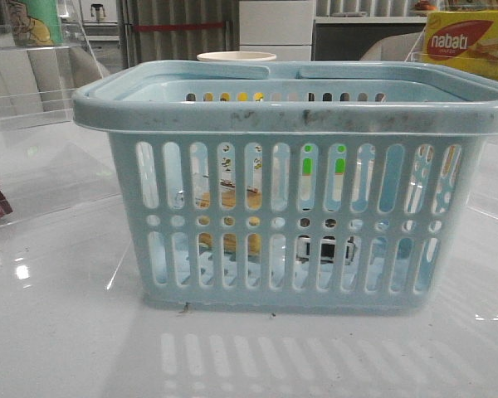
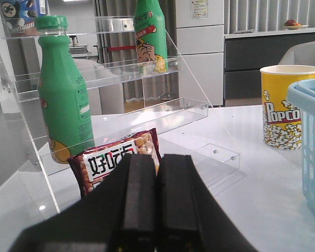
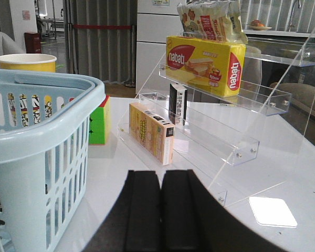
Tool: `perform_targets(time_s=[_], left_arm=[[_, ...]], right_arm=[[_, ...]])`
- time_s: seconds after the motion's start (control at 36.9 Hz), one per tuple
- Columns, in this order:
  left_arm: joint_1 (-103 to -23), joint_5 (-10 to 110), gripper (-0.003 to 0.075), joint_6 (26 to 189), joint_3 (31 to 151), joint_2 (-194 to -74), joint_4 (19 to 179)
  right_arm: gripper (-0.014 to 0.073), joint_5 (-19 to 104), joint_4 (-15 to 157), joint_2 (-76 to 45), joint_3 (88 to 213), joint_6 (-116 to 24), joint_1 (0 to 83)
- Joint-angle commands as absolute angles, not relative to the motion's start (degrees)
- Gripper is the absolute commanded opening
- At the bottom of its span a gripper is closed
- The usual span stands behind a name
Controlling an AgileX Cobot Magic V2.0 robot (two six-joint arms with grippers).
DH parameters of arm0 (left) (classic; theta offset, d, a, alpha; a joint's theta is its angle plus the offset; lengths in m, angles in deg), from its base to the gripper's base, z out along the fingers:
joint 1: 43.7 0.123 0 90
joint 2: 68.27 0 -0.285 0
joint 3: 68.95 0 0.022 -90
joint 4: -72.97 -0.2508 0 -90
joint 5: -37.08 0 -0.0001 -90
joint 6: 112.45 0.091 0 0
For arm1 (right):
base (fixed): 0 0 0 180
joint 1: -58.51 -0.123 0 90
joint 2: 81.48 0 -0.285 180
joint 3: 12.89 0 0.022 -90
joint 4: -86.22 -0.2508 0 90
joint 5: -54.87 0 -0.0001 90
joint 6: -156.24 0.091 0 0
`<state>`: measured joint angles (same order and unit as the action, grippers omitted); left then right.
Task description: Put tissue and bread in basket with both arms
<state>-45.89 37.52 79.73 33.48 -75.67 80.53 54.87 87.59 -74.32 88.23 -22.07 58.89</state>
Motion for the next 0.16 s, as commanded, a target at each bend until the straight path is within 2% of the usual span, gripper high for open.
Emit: perform_targets(time_s=[0.0, 0.14], left_arm=[[-46.28, 32.73, 0.0091, 79.26, 33.47, -74.69, 81.06], [-46.28, 32.73, 0.0091, 79.26, 33.47, -74.69, 81.06]], right_arm=[[0.0064, 60.33, 88.1, -75.34, 88.15, -21.95, 58.9], [0.0064, 60.33, 88.1, -75.34, 88.15, -21.95, 58.9]])
